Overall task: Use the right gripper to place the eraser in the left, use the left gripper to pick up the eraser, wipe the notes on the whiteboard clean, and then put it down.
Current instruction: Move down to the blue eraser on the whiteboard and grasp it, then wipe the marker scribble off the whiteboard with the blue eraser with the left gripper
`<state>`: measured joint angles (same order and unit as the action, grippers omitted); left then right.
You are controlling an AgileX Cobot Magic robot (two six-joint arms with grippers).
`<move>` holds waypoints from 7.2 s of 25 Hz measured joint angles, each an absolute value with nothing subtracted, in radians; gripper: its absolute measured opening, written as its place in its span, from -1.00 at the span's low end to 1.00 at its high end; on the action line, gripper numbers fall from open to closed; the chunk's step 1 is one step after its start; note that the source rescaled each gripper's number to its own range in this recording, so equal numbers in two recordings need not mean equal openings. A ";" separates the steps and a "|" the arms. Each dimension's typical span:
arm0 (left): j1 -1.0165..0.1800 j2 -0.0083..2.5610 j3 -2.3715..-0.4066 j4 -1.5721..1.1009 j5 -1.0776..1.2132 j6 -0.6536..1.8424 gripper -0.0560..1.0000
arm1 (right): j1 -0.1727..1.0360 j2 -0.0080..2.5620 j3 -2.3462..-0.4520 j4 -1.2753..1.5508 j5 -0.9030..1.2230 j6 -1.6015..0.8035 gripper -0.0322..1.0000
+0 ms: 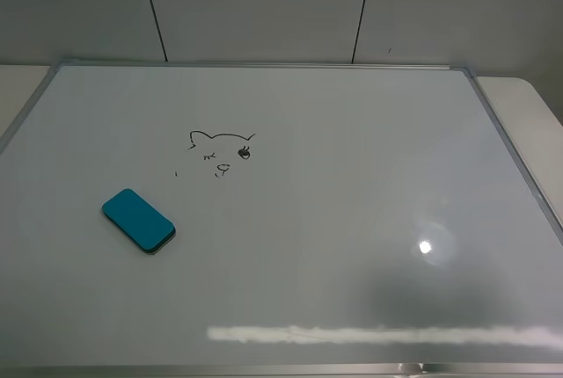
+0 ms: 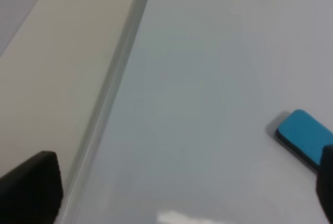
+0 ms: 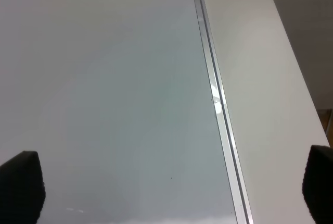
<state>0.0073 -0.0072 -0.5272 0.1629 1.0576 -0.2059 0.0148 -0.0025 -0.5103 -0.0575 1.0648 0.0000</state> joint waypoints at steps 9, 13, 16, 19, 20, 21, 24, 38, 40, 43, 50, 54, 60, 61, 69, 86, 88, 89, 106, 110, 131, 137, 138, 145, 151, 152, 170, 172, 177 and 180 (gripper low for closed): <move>0.007 -0.007 -0.527 0.256 1.058 -0.197 0.96 | 0.015 -0.002 -0.510 -0.057 1.065 0.000 1.00; 0.007 -0.007 -0.527 0.246 1.066 -0.202 0.96 | 0.015 -0.002 -0.510 -0.057 1.065 0.000 1.00; 0.007 -0.007 -0.527 0.238 1.081 -0.217 0.96 | 0.015 -0.002 -0.510 -0.057 1.065 0.000 1.00; 0.007 -0.007 -0.527 0.216 1.081 -0.220 0.96 | 0.015 -0.002 -0.510 -0.057 1.065 0.000 1.00; 0.007 -0.007 -0.527 0.214 1.081 -0.220 0.96 | 0.015 -0.002 -0.510 -0.057 1.065 0.000 1.00; 0.007 -0.007 -0.527 0.213 1.081 -0.220 0.96 | 0.015 -0.002 -0.510 -0.057 1.065 0.000 1.00; 0.007 -0.007 -0.527 0.213 1.081 -0.218 0.96 | 0.015 -0.002 -0.510 -0.057 1.065 0.000 1.00; 0.007 0.357 -0.576 0.107 1.107 -0.184 0.96 | 0.015 -0.002 -0.510 -0.057 1.065 0.000 1.00; 0.007 0.471 -0.624 0.103 1.137 -0.215 0.96 | 0.015 -0.002 -0.510 -0.057 1.065 0.000 1.00; 0.007 0.636 -0.681 0.093 1.152 -0.278 0.96 | 0.015 -0.002 -0.510 -0.057 1.065 0.000 1.00; 0.007 0.895 -0.697 0.022 0.989 -0.464 0.96 | 0.015 -0.002 -0.510 -0.057 1.065 0.000 1.00; 0.007 0.995 -0.697 -0.069 0.877 -0.482 0.96 | 0.015 -0.002 -0.510 -0.057 1.065 0.000 1.00; -0.074 1.126 -0.698 -0.116 0.779 -0.526 0.96 | 0.015 -0.002 -0.510 -0.057 1.065 0.000 1.00; -0.110 1.146 -0.698 -0.096 0.760 -0.571 0.96 | 0.015 -0.002 -0.510 -0.057 1.065 0.000 1.00; -0.383 1.336 -0.701 0.291 0.722 -1.186 0.96 | 0.015 -0.002 -0.510 -0.057 1.065 0.000 1.00; -0.503 1.571 -0.707 0.438 0.552 -1.463 0.96 | 0.015 -0.002 -0.510 -0.057 1.065 0.000 1.00; -0.503 1.592 -0.726 0.429 0.557 -1.466 0.96 | 0.015 -0.002 -0.510 -0.057 1.065 0.000 1.00; -0.503 1.602 -0.737 0.424 0.565 -1.468 0.96 | 0.015 -0.002 -0.510 -0.057 1.065 0.000 1.00; -0.578 1.695 -0.829 0.512 0.725 -1.744 0.96 | 0.015 -0.002 -0.510 -0.057 1.065 0.000 1.00; -0.579 1.695 -0.819 0.519 0.658 -1.757 0.96 | 0.015 -0.002 -0.510 -0.057 1.065 0.000 1.00; -0.580 1.748 -0.749 0.457 0.502 -1.738 0.95 | 0.015 -0.002 -0.510 -0.057 1.065 0.000 1.00; -0.580 1.752 -0.749 0.456 0.488 -1.727 0.81 | 0.015 -0.002 -0.510 -0.057 1.065 0.000 1.00; -0.580 1.752 -0.749 0.456 0.488 -1.726 0.80 | 0.015 -0.002 -0.510 -0.057 1.065 0.000 1.00; -0.580 1.752 -0.749 0.456 0.521 -1.706 -0.07 | 0.015 -0.002 -0.510 -0.057 1.065 0.000 1.00; -0.580 1.752 -0.749 0.457 0.525 -1.692 -0.84 | 0.015 -0.002 -0.510 -0.057 1.065 0.000 1.00; -0.580 1.752 -0.749 0.457 0.524 -1.692 -0.84 | 0.015 -0.002 -0.510 -0.057 1.065 0.000 1.00; -0.580 1.571 -0.749 0.508 0.515 -1.266 -0.84 | 0.015 -0.002 -0.510 -0.057 1.065 0.000 1.00; -0.580 1.539 -0.754 0.505 0.538 -1.153 -0.84 | 0.015 -0.002 -0.510 -0.057 1.065 0.000 1.00; -0.572 1.528 -0.857 0.450 0.664 -0.861 -0.84 | 0.015 -0.002 -0.510 -0.057 1.065 0.000 1.00; -0.519 1.553 -0.940 0.393 0.696 -0.671 -0.84 | 0.015 -0.002 -0.510 -0.057 1.065 0.000 1.00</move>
